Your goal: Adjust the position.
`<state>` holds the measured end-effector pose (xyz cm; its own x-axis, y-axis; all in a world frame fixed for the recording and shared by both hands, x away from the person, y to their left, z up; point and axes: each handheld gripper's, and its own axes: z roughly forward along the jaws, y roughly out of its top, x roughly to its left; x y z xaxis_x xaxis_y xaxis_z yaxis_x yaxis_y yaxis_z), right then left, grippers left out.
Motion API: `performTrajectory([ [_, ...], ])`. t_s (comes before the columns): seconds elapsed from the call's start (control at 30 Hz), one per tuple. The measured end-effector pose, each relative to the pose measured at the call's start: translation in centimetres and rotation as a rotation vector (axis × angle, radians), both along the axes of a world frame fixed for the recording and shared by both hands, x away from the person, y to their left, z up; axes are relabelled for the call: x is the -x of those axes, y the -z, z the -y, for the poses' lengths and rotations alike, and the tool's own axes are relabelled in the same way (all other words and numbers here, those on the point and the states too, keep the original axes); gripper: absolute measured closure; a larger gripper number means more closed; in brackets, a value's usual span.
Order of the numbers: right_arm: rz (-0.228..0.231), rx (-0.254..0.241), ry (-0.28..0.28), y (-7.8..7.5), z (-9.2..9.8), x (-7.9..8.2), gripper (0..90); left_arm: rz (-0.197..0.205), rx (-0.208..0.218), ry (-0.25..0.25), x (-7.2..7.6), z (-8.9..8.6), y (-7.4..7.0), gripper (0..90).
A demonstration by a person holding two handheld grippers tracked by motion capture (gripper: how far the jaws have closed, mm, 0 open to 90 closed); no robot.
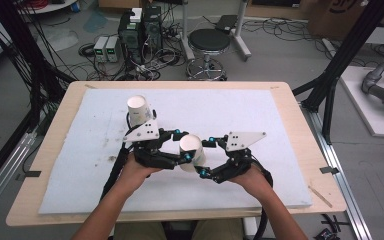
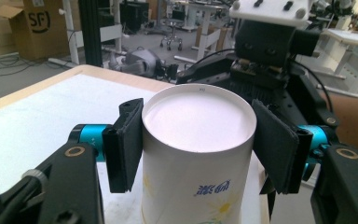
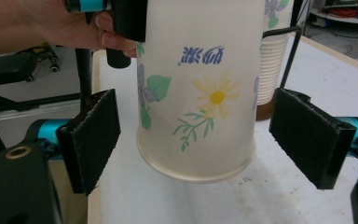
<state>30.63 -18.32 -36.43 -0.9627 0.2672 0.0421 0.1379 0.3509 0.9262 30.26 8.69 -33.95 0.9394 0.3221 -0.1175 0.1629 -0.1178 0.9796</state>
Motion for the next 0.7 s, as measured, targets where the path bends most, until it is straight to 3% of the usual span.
performTrajectory([
  [0.4,0.006,-0.018,-0.035,-0.1,-0.6,0.3,18.2,-0.006,0.031,0.042,0.3,0.6,0.4,37.2],
  [0.7,0.002,-0.019,-0.044,0.1,-0.3,0.1,27.7,-0.007,0.03,0.062,0.2,1.3,0.5,37.2],
])
